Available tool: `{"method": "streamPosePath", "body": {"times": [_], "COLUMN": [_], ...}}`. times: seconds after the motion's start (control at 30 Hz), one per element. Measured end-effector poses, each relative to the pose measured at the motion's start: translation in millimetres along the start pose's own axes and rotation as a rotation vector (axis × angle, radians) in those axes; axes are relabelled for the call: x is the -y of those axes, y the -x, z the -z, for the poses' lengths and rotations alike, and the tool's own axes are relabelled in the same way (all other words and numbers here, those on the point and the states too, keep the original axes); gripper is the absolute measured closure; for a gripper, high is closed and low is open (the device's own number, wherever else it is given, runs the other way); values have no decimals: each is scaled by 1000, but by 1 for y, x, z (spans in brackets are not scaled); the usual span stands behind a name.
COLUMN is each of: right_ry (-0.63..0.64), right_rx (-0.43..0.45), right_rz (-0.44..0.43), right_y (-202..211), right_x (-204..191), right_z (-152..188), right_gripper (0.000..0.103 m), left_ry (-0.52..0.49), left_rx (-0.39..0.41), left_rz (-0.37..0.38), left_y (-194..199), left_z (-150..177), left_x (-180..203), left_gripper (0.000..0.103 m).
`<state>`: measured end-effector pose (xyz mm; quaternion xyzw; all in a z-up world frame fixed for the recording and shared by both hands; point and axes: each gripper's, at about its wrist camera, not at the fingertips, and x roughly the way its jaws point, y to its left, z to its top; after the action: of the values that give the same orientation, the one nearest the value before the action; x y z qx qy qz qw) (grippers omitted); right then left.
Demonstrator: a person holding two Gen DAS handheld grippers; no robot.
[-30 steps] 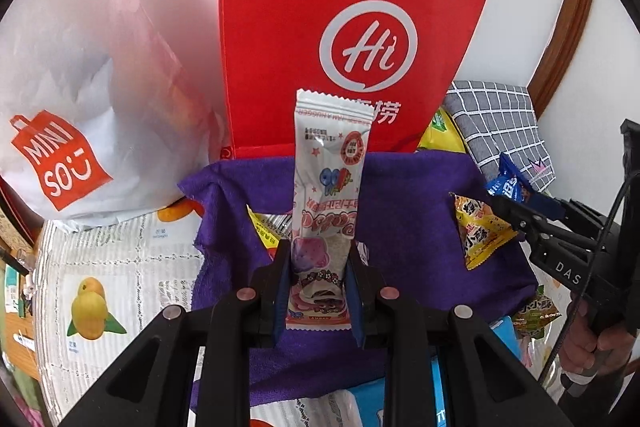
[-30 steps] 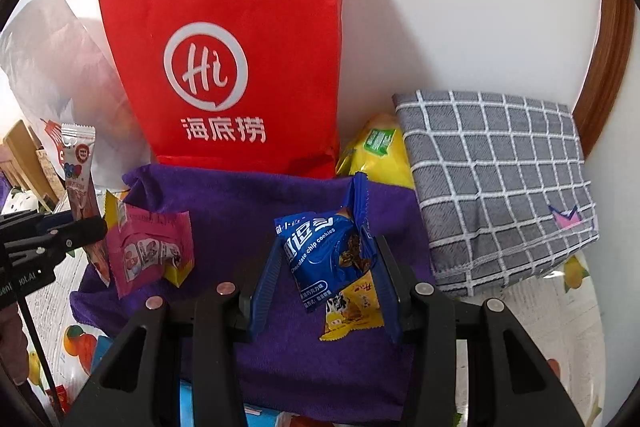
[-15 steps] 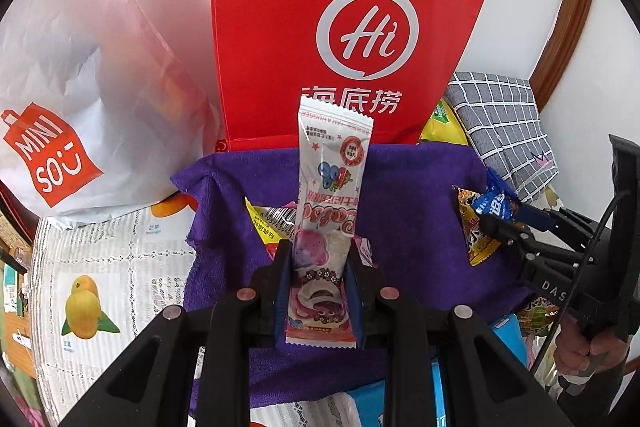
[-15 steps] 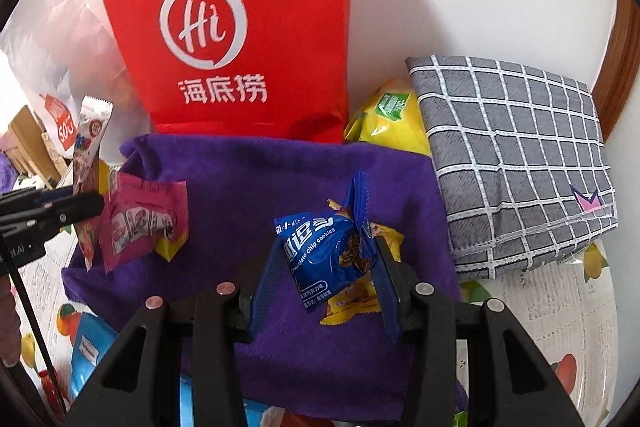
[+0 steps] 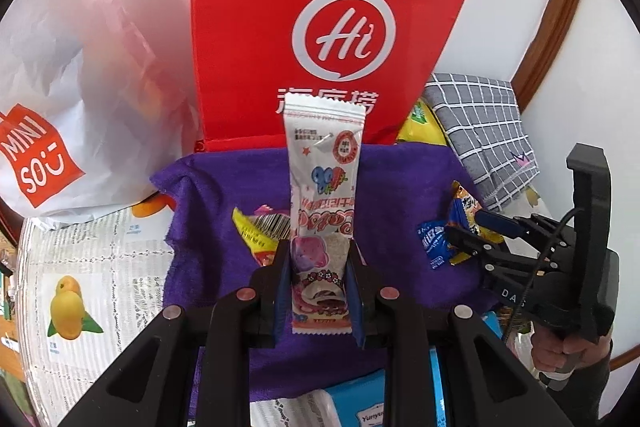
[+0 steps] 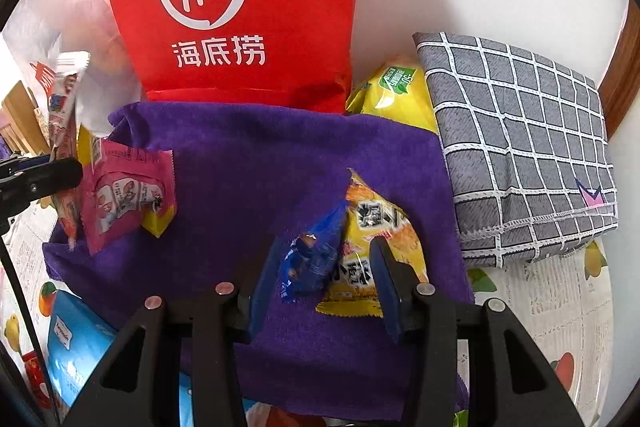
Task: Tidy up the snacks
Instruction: 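Open the left tool to drop the candy wrapper while the right tool releases the blue bag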
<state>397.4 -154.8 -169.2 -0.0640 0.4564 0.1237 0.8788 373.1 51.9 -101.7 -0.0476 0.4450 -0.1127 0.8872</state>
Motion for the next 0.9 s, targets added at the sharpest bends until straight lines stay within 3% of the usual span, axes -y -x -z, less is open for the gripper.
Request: {"method": "streamPosePath", "body": {"times": [0.17,0.3,0.63,0.9], "right_ry": [-18,-27,-34,-128], "right_rx": [6,31,70,50], "right_rz": [0,-1,41,85], "right_y": [7,19,43,43], "right_x": [6,7,9,33], "right_z": [0,1,8,19], "right_gripper": [57,43,35,35], "left_ry": [18,-2,-69,-80], "left_rx": [2,0,-79,-95], "left_rz": [7,26,26,39], "left_y": [2,0,-19,-25], "left_z": [-1,1,11,11], "left_x": [-3,4,26,34], "left_gripper": [79,79,79,78]}}
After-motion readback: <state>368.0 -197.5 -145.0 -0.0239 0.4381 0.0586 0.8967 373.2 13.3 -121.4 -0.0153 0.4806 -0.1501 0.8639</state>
